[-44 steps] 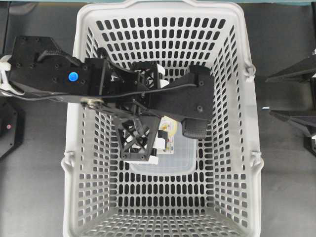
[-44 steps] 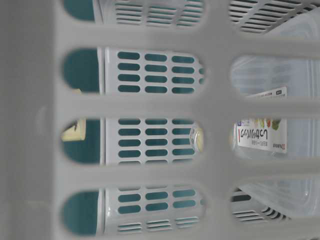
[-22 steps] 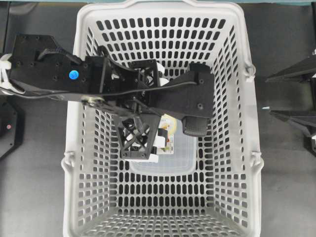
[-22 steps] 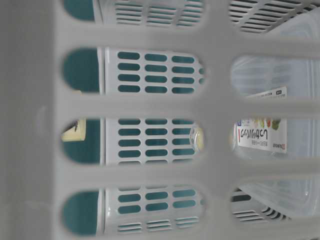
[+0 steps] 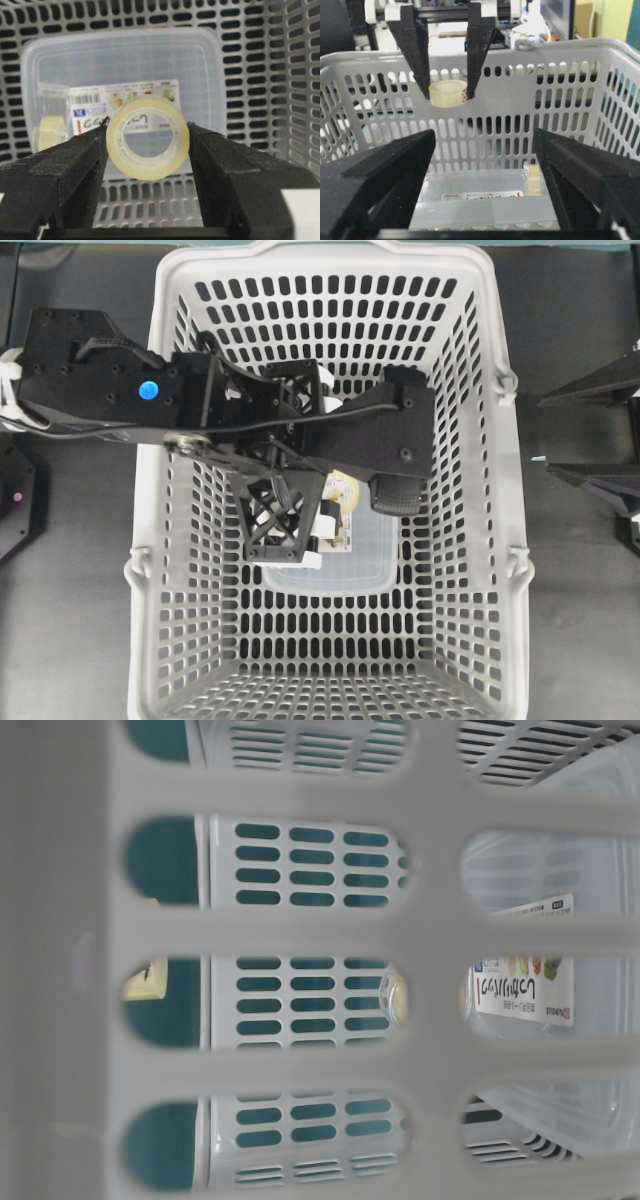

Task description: Pick up the cellophane tape from the shopping basket with the left arm.

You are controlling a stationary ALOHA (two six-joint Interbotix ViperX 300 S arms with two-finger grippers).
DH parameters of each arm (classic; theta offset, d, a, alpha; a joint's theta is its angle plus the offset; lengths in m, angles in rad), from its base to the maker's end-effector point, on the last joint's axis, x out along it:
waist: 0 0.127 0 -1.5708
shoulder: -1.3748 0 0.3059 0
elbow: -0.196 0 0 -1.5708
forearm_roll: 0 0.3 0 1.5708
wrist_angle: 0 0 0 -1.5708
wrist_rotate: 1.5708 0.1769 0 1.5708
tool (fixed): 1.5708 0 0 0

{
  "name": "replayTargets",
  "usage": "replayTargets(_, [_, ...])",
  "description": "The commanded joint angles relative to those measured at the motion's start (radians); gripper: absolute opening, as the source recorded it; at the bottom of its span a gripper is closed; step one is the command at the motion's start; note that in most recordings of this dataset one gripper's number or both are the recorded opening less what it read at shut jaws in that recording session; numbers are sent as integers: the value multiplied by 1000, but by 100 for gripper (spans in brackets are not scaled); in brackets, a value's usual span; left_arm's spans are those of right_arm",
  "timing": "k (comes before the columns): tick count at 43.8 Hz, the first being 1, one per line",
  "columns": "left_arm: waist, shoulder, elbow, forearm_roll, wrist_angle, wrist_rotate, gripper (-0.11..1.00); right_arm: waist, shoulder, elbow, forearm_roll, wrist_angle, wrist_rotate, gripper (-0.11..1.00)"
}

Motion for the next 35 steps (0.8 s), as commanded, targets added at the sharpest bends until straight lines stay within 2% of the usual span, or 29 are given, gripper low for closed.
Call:
replayTargets(1, [-2, -17, -34, 3, -3, 2, 50, -2, 5, -15, 5, -6, 2, 76])
replayTargets(16, [-2, -18, -34, 5, -2, 2, 50, 0, 3, -8, 5, -11, 3, 76])
replayTargets(24, [-2, -15, -38, 3, 61, 2, 50, 0, -6, -6, 5, -9, 15, 76])
replayTargets(35, [-3, -14, -40, 5, 63, 2, 50, 0, -15, 0, 5, -9, 23, 76])
